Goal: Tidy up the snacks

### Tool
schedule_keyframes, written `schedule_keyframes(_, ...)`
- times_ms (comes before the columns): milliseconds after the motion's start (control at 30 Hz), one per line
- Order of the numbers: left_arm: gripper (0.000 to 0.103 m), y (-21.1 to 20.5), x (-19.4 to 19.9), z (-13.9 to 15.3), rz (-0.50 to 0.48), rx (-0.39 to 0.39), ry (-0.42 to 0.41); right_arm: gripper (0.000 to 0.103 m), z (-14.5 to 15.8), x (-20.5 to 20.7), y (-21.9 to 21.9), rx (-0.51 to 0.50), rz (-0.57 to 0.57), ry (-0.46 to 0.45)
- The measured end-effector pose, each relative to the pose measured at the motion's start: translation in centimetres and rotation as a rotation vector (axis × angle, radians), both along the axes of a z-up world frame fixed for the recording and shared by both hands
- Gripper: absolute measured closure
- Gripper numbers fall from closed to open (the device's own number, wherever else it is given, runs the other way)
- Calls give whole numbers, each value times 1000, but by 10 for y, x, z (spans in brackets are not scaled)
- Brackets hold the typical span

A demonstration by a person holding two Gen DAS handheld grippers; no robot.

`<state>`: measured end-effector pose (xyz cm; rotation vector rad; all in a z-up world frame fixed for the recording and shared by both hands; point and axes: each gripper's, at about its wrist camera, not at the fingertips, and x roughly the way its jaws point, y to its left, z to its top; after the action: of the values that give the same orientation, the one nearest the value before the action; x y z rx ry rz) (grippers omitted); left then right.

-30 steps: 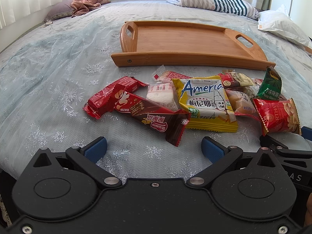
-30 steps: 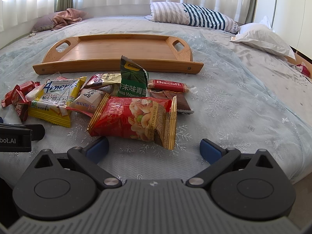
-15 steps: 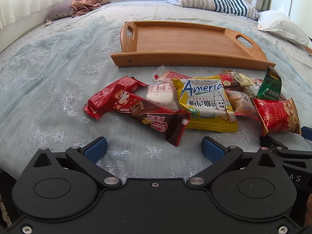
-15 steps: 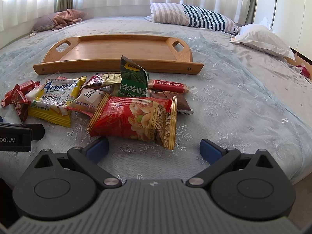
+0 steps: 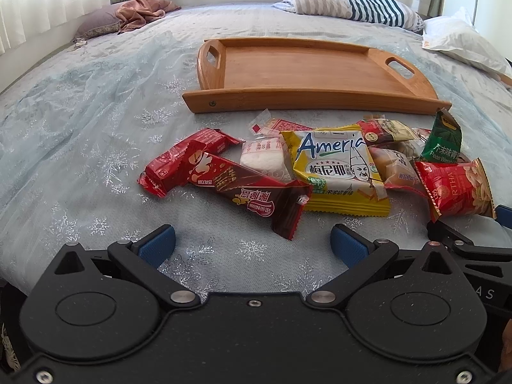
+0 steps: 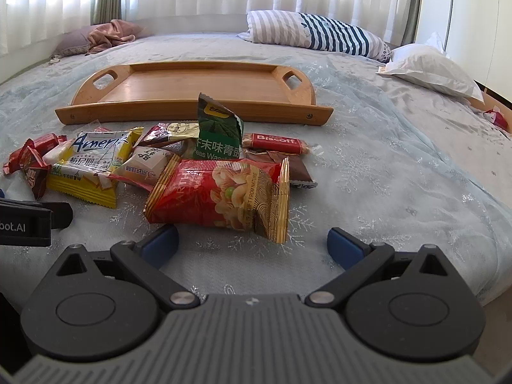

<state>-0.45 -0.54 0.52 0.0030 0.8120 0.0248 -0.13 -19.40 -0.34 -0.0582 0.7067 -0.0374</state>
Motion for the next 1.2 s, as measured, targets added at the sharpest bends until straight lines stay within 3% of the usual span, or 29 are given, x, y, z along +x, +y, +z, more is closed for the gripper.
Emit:
schedule_keyframes(567, 0, 6, -10, -6, -40, -25, -67, 0, -11, -10, -4, 29, 5, -82)
schedule_keyframes(700, 1, 10, -11, 2, -31, -61, -58, 0, -7, -16, -6, 43, 11, -110)
schedule_keyframes(900, 9, 12, -20, 27, -58, -119, -158, 0, 7, -29, -3, 76, 26, -198)
schedule_keyframes(933, 15, 10, -21, 31, -67, -117, -176, 0, 9, -31, -2, 77, 28, -216)
schedule_keyframes(1033, 50, 4, -20, 42, -121, -135, -194, 1, 14, -31, 3, 62, 34, -260)
schedule_keyframes(1067, 56, 3, -18, 44, -138, -155, -183, 2, 14, -30, 5, 54, 33, -265)
schedule_keyframes(1200, 60, -2, -8, 44, -166, -215, -142, 12, 12, -24, 8, 55, 35, -260)
